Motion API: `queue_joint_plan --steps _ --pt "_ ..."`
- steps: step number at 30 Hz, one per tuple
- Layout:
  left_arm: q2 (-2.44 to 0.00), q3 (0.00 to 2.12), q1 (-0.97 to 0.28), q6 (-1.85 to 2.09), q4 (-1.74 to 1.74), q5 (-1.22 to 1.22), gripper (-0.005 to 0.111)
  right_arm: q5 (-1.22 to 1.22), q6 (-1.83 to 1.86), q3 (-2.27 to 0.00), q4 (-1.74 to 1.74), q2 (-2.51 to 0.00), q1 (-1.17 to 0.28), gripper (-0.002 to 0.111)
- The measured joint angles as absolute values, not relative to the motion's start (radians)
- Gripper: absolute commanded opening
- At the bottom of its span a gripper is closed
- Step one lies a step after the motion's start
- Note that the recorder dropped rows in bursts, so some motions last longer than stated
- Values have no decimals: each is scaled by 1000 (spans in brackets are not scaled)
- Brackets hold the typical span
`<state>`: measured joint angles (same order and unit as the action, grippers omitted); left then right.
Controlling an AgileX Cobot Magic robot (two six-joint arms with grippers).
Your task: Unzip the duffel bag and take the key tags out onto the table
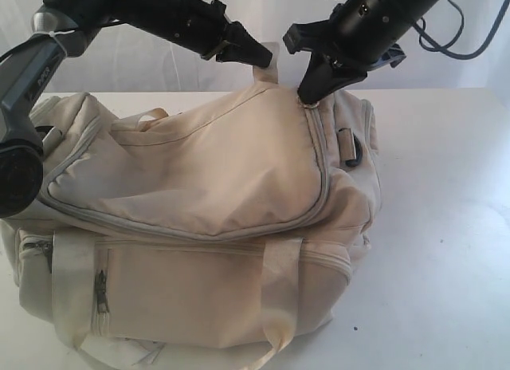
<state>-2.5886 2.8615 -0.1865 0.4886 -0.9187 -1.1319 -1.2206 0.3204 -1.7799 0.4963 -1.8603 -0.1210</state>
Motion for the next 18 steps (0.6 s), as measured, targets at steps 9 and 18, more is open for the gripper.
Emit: queue_joint_plan --steps 9,18 --pt "-2589 2861 -186 489 -919 -1132 0 -1190 481 -1775 499 -1838 -121 42" --pt "-2589 2861 -186 489 -919 -1132 0 -1169 651 -1775 472 -1828 -169 53"
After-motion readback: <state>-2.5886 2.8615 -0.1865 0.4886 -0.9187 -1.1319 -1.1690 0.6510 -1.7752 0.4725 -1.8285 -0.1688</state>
